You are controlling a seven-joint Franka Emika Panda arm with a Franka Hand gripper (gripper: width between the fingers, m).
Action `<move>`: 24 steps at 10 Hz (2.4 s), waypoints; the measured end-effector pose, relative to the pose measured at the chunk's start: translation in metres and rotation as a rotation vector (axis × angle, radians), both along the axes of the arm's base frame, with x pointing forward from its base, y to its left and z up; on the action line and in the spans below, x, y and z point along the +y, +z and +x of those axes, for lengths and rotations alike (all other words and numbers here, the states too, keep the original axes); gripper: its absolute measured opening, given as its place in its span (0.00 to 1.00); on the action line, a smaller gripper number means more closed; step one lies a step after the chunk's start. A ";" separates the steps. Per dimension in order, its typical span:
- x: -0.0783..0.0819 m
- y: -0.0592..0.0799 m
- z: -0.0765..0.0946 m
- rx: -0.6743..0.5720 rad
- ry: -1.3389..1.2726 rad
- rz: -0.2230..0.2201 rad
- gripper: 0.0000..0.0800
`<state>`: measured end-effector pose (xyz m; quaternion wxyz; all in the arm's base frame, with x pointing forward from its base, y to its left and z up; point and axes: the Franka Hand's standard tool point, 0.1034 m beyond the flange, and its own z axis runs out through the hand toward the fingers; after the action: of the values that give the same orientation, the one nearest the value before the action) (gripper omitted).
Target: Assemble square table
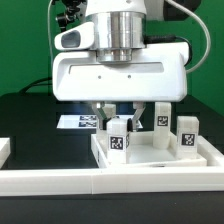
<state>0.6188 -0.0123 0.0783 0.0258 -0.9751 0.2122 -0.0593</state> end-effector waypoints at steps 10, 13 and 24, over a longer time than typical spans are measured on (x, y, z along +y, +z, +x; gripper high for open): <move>0.004 0.000 0.002 0.030 -1.016 0.114 0.36; 0.002 0.000 0.002 0.043 -1.075 0.131 0.36; 0.002 0.003 0.003 0.024 -0.429 0.057 0.81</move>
Offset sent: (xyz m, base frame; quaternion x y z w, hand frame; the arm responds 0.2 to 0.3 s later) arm 0.0048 -0.0136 -0.0049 -0.0721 0.0307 0.1784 0.9808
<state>0.6215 -0.0100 0.0808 0.0375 -0.9070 0.4170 -0.0458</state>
